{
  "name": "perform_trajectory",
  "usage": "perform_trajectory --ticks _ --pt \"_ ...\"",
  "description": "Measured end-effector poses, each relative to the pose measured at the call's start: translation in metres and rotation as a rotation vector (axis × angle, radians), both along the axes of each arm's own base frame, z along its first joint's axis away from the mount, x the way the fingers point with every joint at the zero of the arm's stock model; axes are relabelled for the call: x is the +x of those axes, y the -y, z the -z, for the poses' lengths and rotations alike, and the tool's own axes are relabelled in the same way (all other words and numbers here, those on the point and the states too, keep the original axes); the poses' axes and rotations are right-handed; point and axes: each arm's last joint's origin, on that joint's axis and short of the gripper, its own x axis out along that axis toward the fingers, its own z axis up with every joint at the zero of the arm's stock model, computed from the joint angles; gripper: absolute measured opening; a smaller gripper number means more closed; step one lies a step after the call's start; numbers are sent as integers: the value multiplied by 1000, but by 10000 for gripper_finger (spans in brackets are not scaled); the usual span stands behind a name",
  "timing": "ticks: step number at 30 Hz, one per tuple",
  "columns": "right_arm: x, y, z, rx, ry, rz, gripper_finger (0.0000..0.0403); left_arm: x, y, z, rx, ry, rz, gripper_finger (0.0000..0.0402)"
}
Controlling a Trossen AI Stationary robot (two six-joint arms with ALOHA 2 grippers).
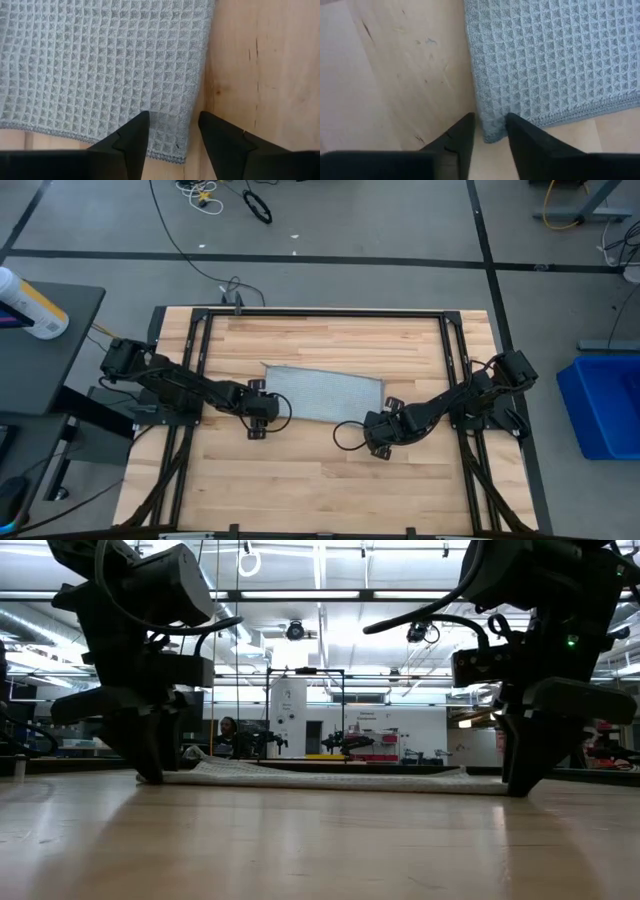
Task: Fold microfiber towels
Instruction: Fold the gray microfiber cloth
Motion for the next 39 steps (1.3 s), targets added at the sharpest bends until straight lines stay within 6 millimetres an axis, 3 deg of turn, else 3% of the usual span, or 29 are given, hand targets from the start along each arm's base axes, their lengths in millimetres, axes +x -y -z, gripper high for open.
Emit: perform_trajectory --ticks 6,12,17,29,39 --pt "-3 2 0 -47 -24 3 13 0 0 0 -12 -3 -1 127" --pt "-6 4 1 -77 -34 40 9 -1 2 0 -36 -12 0 14" --pt "-8 -1 -1 -89 -33 66 7 -6 4 -9 60 -55 -4 6" --pt "-18 -2 -11 -257 -88 117 2 15 6 -53 208 38 -49 3" --pt "-19 5 -18 -449 -24 161 1 18 -10 -55 268 87 -208 3"
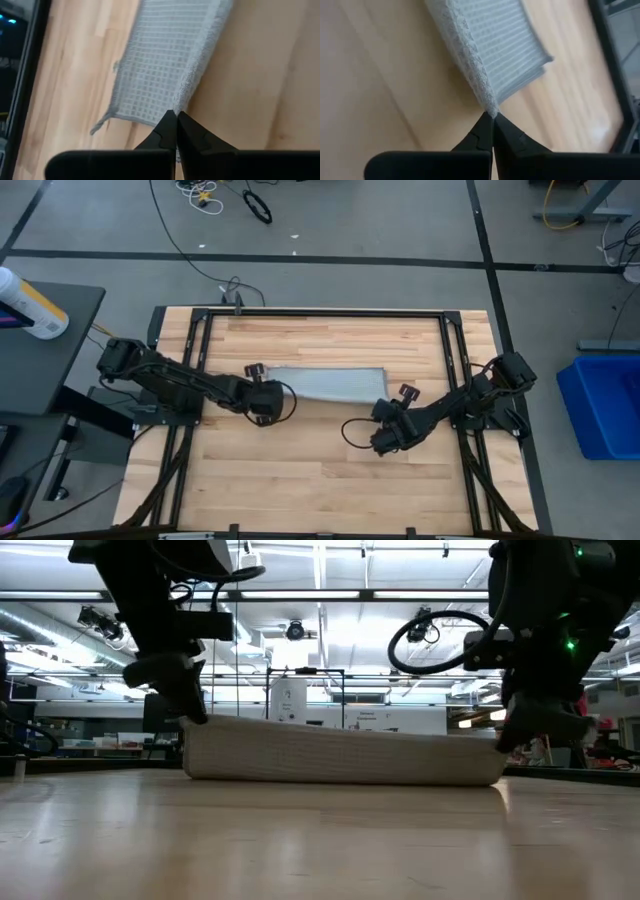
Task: Fold microfiber towels
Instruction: Fold the gray microfiber cloth
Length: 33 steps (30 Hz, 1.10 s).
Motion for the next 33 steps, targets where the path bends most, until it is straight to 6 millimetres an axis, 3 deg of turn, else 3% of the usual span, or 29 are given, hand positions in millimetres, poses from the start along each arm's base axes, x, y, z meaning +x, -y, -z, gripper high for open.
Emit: perform_trajectory --ticks 7,21,25,33 --pt "5 18 -3 -110 35 46 0 2 -21 -2 105 29 -114 3" --pt "16 75 -5 -208 28 209 0 6 -82 -3 41 87 -279 2" --pt "20 90 -4 -188 32 257 0 1 -99 5 -26 99 -306 2" --pt "29 97 2 -113 46 225 0 -11 -103 23 -95 45 -301 2"
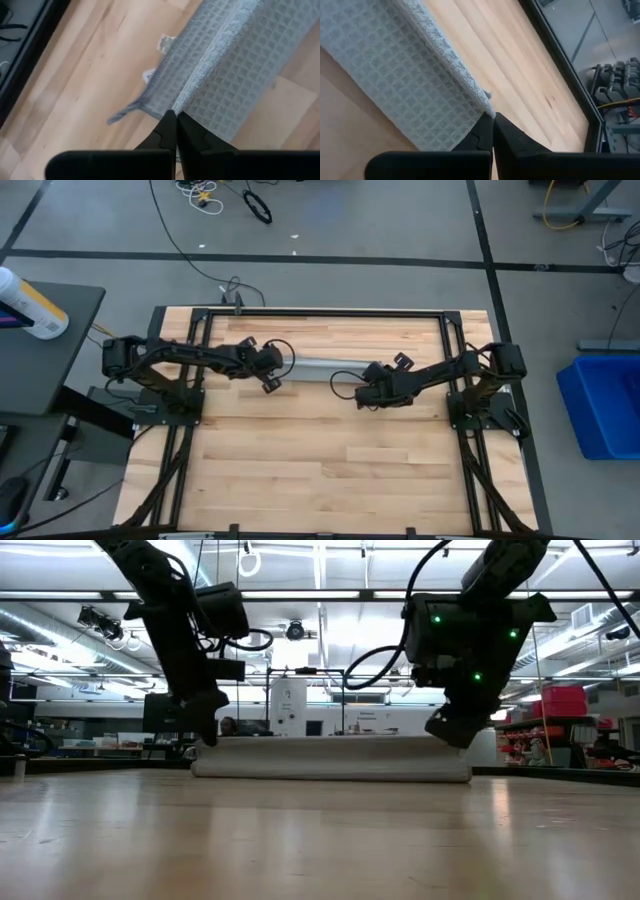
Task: Fold microfiber towels
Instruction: Fold the gray microfiber cloth
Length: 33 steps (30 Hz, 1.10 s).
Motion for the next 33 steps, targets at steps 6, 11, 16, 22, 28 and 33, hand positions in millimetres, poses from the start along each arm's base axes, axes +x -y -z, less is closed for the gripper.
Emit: perform_trajectory --ticks 6,11,16,22,28,33 --pt "-3 -11 0 41 -21 -9 0 4 14 -1 -8 4 42 2" --pt "-8 -28 -5 62 -28 9 0 7 32 -1 -34 25 62 2" --pt "-12 -50 -13 65 -4 25 0 7 54 -1 -62 33 76 2" --pt "-17 -71 -13 146 38 49 0 7 76 0 -105 59 94 2" --pt "-22 -84 -13 177 43 56 0 7 92 0 -175 91 103 2" --pt "-24 -89 -12 196 36 43 0 7 100 0 -220 102 110 2"
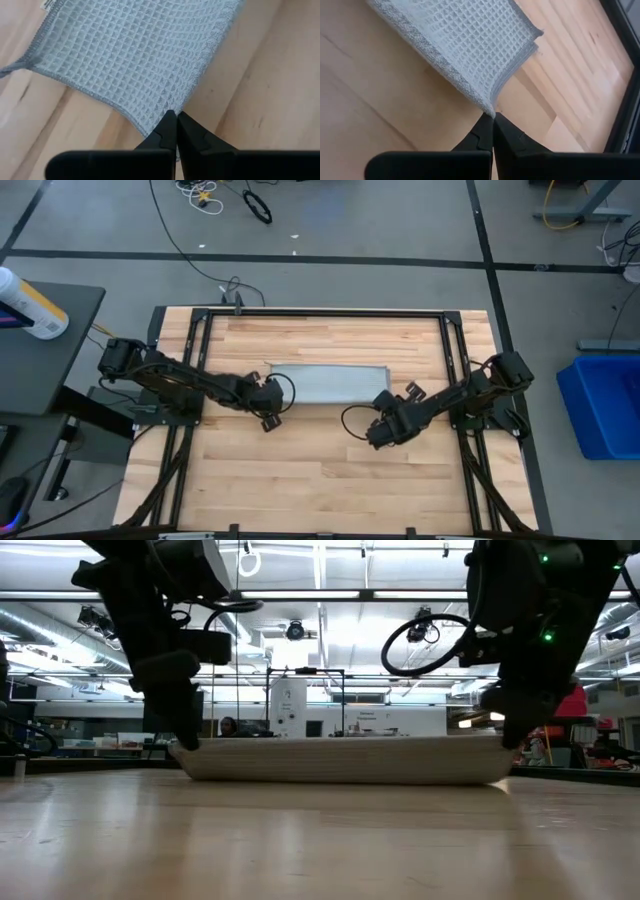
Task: Fold microfiber towels
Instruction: Fold the gray microfiber cloth
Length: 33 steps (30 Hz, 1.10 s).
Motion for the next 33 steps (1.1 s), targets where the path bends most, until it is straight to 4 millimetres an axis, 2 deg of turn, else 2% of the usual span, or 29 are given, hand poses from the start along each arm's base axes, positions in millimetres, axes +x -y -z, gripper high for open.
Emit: perform_trajectory --ticks 3,6,15,23,28,33 --pt "0 -1 0 4 1 -4 0 0 0 0 7 3 -9 2" --pt "1 3 0 -11 -4 -2 0 1 -9 0 29 1 -38 2" --pt "12 34 1 -48 -3 53 0 1 -51 -1 73 -30 -102 2" --pt "22 58 17 -71 -33 109 0 0 -77 -2 111 -42 -109 2" --pt "25 66 18 -67 -23 125 0 3 -92 -11 183 -53 -90 2" --pt "21 77 23 -74 -17 182 0 4 -116 -21 242 -52 -94 2"
